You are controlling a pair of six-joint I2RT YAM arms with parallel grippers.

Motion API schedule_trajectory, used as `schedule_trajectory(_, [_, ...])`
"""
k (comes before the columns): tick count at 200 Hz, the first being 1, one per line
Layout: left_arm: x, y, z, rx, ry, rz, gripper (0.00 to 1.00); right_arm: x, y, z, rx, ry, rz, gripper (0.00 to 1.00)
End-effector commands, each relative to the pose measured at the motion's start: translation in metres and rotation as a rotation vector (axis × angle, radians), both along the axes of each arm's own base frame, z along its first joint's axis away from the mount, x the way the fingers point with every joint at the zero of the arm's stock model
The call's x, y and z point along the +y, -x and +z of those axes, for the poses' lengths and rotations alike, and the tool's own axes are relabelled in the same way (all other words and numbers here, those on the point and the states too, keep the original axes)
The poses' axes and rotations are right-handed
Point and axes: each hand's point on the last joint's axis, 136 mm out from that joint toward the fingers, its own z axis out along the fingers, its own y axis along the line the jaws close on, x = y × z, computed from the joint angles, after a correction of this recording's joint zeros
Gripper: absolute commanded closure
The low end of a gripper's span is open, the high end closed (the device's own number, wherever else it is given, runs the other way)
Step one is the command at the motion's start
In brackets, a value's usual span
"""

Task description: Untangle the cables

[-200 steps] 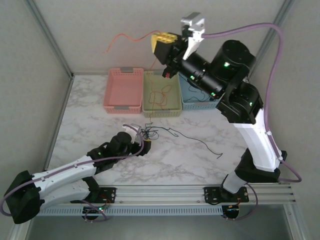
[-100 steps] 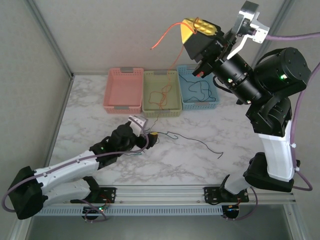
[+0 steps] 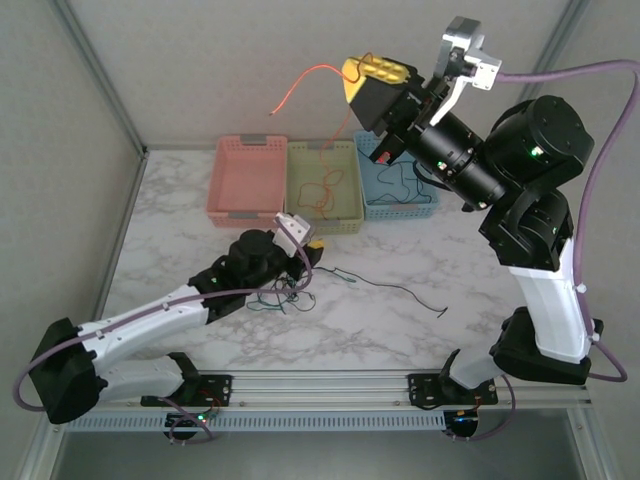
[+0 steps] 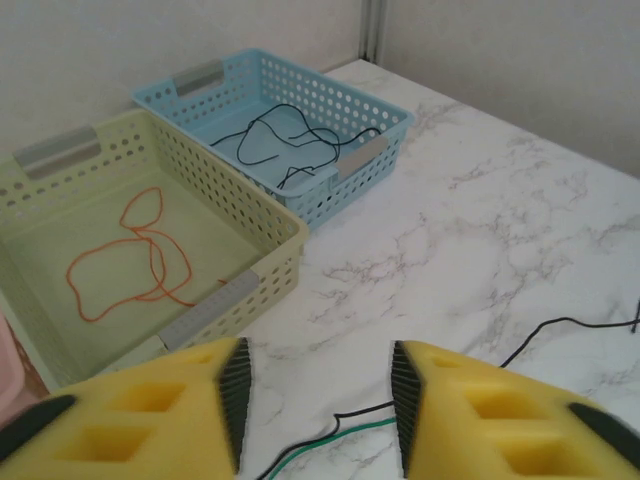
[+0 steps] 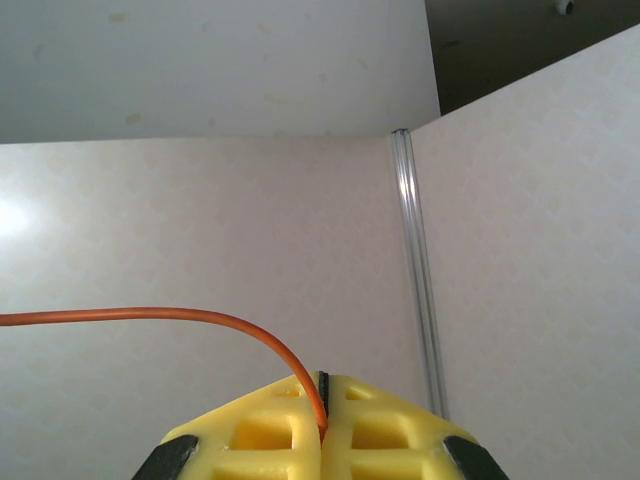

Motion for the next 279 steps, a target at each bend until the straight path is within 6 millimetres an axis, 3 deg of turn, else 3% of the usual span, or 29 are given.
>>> schedule_trajectory(1, [0.010,0.015,0.011,-0.016,0.061,-0.017,0.75,-0.018,0.001,0.011,-0.039,-0.034,-0.060,1.00])
schedule_trajectory(21, [0.026,0.023,0.018,-0.014,0.075,0.008,1.00,-0.018,-0.007,0.005,-0.038,-0.011,-0.108,1.00])
schedule_trajectory(42, [0.041,0.033,0.037,-0.029,0.109,0.019,1.00,-0.018,-0.024,-0.010,-0.027,0.036,-0.206,1.00])
schedule_trajectory(77, [0.061,0.049,0.109,-0.086,0.164,0.018,1.00,-0.022,-0.072,-0.057,0.017,0.174,-0.443,1.00])
schedule_trajectory(105, [0.077,0.055,0.177,-0.152,0.186,0.038,1.00,-0.023,-0.113,-0.122,0.107,0.292,-0.559,1.00])
schedule_trajectory(124, [0.079,0.058,0.221,-0.194,0.195,0.031,1.00,-0.020,-0.131,-0.175,0.209,0.347,-0.541,1.00])
schedule_trajectory(140, [0.077,0.059,0.252,-0.217,0.196,0.016,1.00,-0.002,-0.129,-0.216,0.273,0.406,-0.410,1.00])
schedule_trajectory(161, [0.073,0.056,0.275,-0.234,0.187,0.011,1.00,0.022,-0.112,-0.259,0.310,0.470,-0.230,1.00])
schedule_trajectory(193, [0.066,0.051,0.289,-0.236,0.187,0.008,1.00,0.051,-0.085,-0.309,0.393,0.540,0.014,0.93])
schedule_trajectory(230, [0.053,0.038,0.276,-0.195,0.154,0.002,1.00,0.065,-0.073,-0.305,0.415,0.490,0.129,0.89])
schedule_trajectory(252, [0.044,0.026,0.265,-0.155,0.144,-0.002,1.00,0.066,-0.085,-0.303,0.433,0.494,0.081,0.89])
schedule_trajectory(279, [0.038,-0.006,0.254,-0.113,0.147,0.028,1.00,0.049,-0.133,-0.314,0.480,0.535,-0.191,0.93])
